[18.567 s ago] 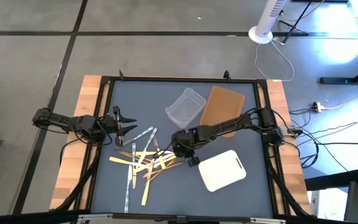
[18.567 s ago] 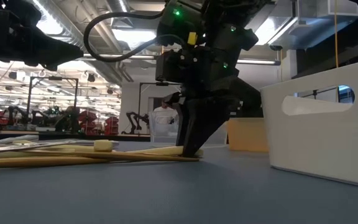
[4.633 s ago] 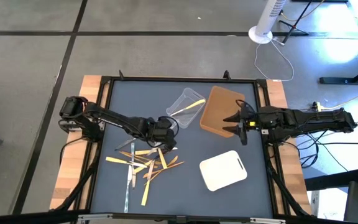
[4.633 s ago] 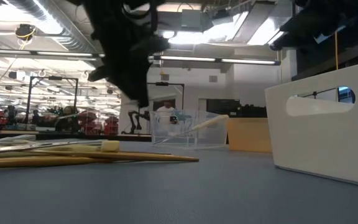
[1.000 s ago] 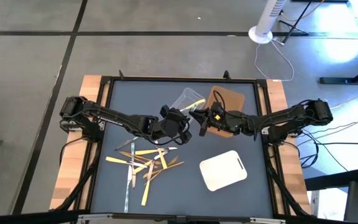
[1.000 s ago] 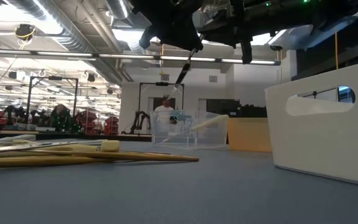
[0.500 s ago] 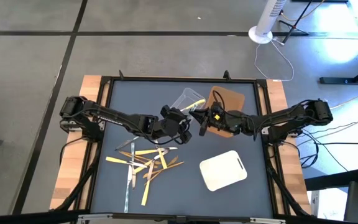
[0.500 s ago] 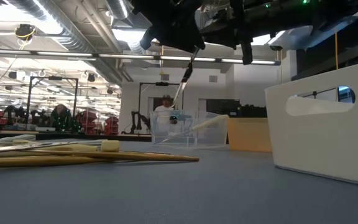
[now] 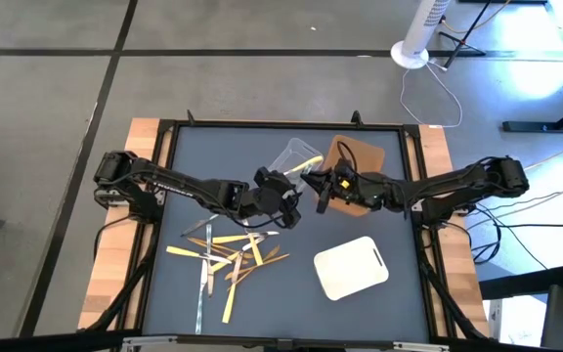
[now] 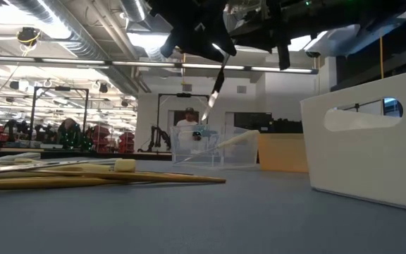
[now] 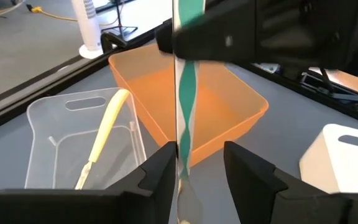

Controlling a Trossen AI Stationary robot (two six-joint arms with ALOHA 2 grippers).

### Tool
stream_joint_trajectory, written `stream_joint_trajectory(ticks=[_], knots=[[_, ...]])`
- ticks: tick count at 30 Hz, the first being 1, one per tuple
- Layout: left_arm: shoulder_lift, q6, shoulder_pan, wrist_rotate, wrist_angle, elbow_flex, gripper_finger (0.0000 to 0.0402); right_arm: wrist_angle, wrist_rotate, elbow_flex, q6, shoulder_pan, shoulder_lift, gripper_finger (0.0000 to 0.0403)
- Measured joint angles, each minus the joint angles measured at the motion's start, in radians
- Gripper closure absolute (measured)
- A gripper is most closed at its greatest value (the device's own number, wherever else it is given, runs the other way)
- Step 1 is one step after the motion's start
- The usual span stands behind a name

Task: Sort silverware by color (type)
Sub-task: Put the white knife into the orange bin

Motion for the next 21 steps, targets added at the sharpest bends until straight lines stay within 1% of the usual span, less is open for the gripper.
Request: stream_joint_trajectory(ticks=[21], knots=[[0.0,0.0,0.0,0.002,-0.001,0.0,0.0273,-0.373,0.0,0.0,0.0,0.0,-0.307,0.0386]])
